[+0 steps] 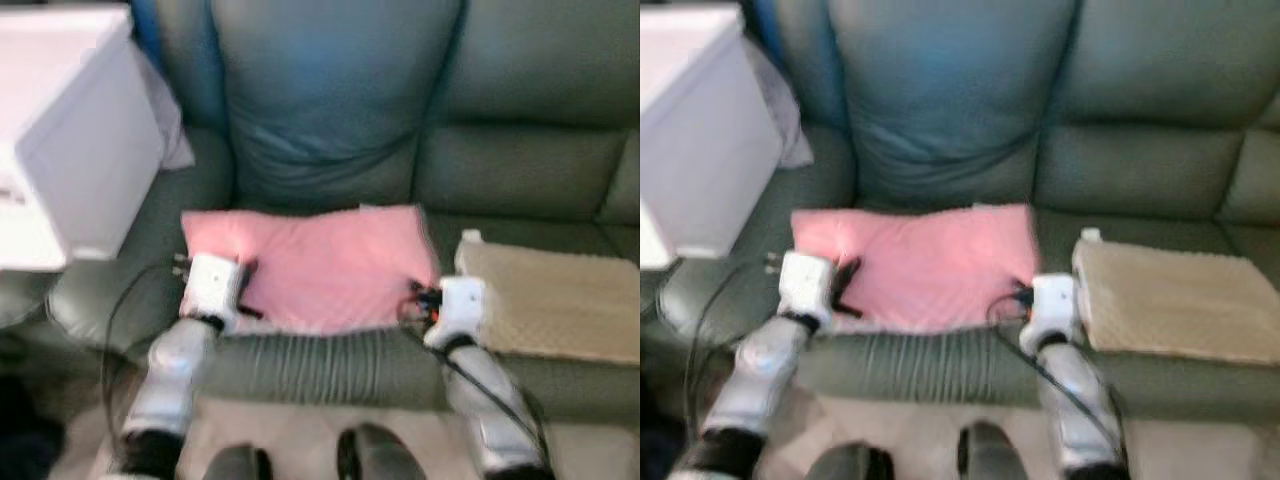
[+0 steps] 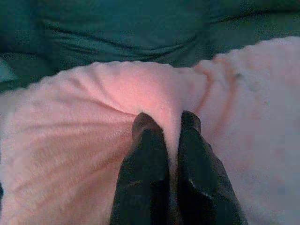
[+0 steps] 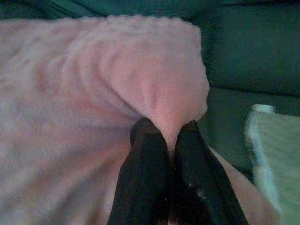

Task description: Move the pillow to the sofa

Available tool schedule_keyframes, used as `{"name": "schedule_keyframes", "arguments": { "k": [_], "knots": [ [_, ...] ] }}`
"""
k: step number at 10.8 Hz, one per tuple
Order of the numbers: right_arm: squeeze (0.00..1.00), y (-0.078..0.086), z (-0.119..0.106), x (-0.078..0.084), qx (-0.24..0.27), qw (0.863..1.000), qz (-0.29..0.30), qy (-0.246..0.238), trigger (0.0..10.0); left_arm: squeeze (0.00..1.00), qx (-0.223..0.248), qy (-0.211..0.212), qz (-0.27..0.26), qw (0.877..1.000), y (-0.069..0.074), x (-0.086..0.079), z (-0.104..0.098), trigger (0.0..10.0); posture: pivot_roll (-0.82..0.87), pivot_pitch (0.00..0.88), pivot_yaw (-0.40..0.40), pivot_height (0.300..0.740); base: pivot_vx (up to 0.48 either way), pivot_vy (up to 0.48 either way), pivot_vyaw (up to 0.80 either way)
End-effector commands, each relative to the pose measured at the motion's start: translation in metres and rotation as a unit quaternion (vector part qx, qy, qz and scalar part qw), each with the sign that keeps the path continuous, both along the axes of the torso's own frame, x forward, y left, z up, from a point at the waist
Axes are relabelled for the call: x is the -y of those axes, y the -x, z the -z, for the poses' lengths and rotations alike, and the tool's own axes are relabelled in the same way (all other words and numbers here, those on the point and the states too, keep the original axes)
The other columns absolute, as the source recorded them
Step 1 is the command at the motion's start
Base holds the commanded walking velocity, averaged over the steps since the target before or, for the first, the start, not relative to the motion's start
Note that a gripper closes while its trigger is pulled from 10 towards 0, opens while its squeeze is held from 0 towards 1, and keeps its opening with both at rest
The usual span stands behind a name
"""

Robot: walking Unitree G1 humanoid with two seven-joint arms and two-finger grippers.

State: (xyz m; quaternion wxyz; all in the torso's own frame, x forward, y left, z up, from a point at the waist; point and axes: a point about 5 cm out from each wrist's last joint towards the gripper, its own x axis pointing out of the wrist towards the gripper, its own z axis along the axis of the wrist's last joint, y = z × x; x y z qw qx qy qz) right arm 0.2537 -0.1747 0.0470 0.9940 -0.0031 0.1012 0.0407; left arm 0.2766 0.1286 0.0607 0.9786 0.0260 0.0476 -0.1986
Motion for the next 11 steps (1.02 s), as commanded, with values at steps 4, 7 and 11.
{"name": "schedule_keyframes", "arguments": {
  "k": [4,7,11],
  "knots": [
    [0.0,0.0,-0.002,-0.005,0.006,1.0,-0.006,-0.007,10.0,0.0,0.001,-0.014,-0.003,1.0,0.0,-0.007,0.0,10.0,-0.08,0.132,-0.04,0.74,0.0,0.0,0.0],
    [0.0,-0.001,0.0,-0.005,-0.004,1.0,0.0,-0.012,10.0,0.0,0.001,-0.016,-0.002,1.0,0.001,-0.007,0.001,10.0,-0.08,0.135,-0.043,0.74,0.0,0.0,-0.23],
    [0.0,0.005,0.0,-0.004,-0.005,1.0,0.004,-0.013,10.0,0.0,-0.02,-0.069,0.0,0.997,0.001,-0.015,0.016,10.0,-0.1,0.155,-0.044,0.74,0.0,0.0,-0.2]
  ]
}}
